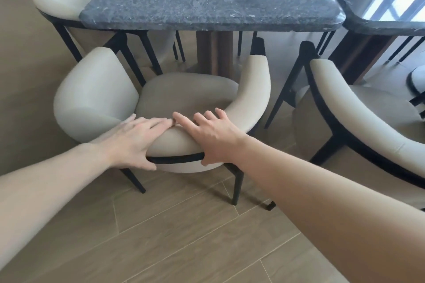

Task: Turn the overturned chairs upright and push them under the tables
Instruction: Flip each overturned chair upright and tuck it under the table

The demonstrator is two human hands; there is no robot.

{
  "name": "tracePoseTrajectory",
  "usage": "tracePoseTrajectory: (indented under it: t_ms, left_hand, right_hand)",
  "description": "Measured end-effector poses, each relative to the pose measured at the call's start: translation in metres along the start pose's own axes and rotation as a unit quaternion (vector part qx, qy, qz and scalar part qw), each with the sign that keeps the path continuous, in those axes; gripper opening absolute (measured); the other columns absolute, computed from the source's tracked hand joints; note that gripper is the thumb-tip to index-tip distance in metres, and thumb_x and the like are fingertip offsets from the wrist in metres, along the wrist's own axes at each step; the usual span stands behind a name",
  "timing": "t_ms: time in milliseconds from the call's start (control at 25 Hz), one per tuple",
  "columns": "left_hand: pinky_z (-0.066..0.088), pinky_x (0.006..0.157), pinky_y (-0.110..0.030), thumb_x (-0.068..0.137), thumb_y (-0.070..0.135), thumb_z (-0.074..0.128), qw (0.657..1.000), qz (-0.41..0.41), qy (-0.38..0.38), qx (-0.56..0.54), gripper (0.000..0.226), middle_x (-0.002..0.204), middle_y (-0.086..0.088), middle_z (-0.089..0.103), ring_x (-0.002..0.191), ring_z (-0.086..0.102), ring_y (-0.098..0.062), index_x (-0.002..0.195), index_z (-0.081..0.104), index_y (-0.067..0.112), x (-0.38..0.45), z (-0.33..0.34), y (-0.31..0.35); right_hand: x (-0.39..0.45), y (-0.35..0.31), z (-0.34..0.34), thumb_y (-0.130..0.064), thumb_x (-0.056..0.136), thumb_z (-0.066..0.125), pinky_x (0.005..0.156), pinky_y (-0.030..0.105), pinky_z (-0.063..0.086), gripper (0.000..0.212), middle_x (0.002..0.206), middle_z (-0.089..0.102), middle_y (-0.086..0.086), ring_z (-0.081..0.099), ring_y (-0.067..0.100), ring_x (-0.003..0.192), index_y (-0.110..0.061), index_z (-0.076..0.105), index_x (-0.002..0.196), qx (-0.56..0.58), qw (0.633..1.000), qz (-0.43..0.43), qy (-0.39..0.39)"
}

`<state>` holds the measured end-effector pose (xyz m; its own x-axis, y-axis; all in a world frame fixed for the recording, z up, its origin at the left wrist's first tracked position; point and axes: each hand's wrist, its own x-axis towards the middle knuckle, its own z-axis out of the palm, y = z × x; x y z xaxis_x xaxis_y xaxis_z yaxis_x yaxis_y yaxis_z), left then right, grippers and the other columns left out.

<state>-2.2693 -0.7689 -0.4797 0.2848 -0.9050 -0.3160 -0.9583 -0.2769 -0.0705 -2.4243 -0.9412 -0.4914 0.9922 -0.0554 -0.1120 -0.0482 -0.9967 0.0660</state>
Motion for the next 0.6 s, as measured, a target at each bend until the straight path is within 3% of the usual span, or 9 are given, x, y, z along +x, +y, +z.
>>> tracePoseTrajectory:
  t_ms: [120,240,480,600]
  left_hand:
    - [0.047,0.092,-0.032,0.068,0.063,0.076,0.999,0.013,0.019,0.029,0.117,0.136,0.012,0.053,0.115,0.057,-0.018,0.158,0.008,0.033,0.0036,-0.0003,-0.0048]
    - [0.040,0.070,-0.027,0.068,0.066,0.071,0.998,0.020,0.029,0.055,0.114,0.120,0.017,0.053,0.106,0.058,-0.014,0.152,0.000,0.041,0.0051,-0.0029,-0.0033]
    - [0.047,0.073,-0.029,0.068,0.067,0.070,0.998,0.020,0.030,0.051,0.113,0.123,0.018,0.053,0.108,0.058,-0.015,0.149,-0.005,0.044,0.0050,-0.0048,-0.0025]
    - [0.042,0.070,-0.028,0.068,0.067,0.071,0.998,0.018,0.030,0.054,0.112,0.123,0.017,0.053,0.109,0.059,-0.015,0.148,-0.004,0.044,0.0057,-0.0057,-0.0036]
  right_hand:
    - [0.0011,0.0013,0.0003,-0.042,0.061,0.084,0.096,0.053,0.042,0.117,0.122,0.053,0.004,0.054,0.031,0.104,-0.017,0.014,0.153,-0.039,0.999,0.002,-0.004]
    - [0.0034,0.0003,0.0002,-0.041,0.059,0.083,0.079,0.045,0.047,0.093,0.107,0.052,0.003,0.040,0.026,0.082,-0.013,0.033,0.133,-0.054,0.998,-0.011,-0.002]
    - [0.0015,-0.0004,-0.0027,-0.040,0.059,0.084,0.075,0.044,0.047,0.085,0.103,0.048,0.003,0.037,0.026,0.080,-0.012,0.037,0.124,-0.049,0.999,-0.012,-0.007]
    - [0.0015,-0.0012,-0.0055,-0.038,0.060,0.083,0.076,0.043,0.047,0.082,0.105,0.049,0.004,0.038,0.026,0.079,-0.011,0.038,0.123,-0.050,0.999,-0.010,-0.008]
